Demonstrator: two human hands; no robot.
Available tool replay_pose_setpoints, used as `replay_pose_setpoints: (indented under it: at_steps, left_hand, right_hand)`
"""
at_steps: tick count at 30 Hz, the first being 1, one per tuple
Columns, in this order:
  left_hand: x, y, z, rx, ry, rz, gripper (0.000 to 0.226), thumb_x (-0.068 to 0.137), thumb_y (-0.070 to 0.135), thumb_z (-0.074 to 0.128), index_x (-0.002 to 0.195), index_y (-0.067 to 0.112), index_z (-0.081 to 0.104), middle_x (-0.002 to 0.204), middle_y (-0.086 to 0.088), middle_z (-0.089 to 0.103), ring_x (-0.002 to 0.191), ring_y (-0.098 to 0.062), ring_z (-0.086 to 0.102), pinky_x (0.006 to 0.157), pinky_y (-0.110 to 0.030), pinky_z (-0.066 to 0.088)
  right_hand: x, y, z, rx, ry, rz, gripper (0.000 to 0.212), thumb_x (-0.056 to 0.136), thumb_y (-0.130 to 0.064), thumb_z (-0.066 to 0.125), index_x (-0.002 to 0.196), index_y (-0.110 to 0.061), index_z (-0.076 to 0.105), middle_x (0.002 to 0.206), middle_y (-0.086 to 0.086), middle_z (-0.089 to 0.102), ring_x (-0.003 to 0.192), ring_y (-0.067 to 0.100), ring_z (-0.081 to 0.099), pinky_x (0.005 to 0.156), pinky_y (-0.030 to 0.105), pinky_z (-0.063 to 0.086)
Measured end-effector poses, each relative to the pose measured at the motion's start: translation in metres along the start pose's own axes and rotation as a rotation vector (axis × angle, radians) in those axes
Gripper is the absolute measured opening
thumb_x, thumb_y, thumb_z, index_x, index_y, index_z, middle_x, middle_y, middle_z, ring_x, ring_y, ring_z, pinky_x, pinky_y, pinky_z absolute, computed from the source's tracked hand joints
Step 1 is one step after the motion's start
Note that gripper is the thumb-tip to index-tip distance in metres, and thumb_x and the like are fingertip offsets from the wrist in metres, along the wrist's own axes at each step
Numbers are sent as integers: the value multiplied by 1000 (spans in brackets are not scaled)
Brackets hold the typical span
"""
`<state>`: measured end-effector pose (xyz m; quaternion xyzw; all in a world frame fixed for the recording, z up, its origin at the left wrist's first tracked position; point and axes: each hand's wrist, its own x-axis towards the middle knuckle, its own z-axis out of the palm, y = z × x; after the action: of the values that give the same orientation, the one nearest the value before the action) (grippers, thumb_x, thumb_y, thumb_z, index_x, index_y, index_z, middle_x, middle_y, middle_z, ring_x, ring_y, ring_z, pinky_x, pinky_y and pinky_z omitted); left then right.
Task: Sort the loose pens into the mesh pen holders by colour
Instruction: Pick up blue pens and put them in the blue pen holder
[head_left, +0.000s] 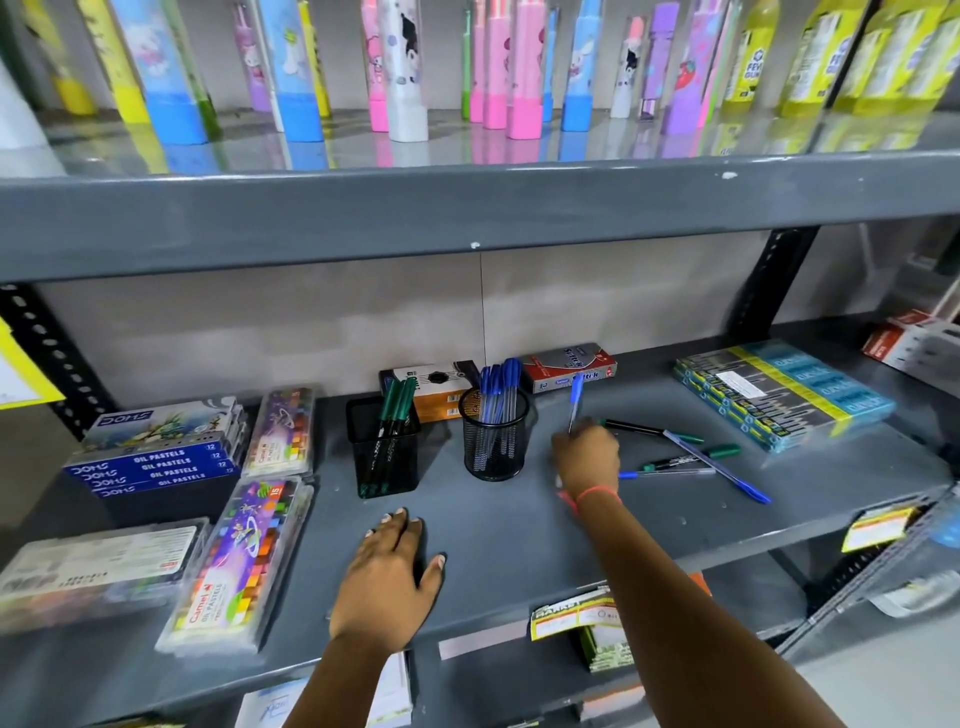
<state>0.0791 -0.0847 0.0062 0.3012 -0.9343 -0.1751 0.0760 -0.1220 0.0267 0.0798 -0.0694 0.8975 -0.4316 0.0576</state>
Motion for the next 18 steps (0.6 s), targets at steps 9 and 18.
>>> replay_pose_setpoints:
  at_steps: [9,18]
  left_hand:
    - [0,0,1,2,7,-7,58,92,51,36,142,23,28,157,1,19,144,-16,16,118,-29,10]
    - [-1,-1,2,-6,7,-12,59,92,52,35,142,23,27,156,1,19,144,-16,15,118,-29,10]
  right_hand:
    - [17,-59,7,85,-59,-236,26,89,-10,52,67,2,59,78,25,63,70,33,53,66,32,43]
    - [18,-33,10,68,66,-135,26,93,-8,40,89,3,63,101,30,66,86,40,62,74,39,49]
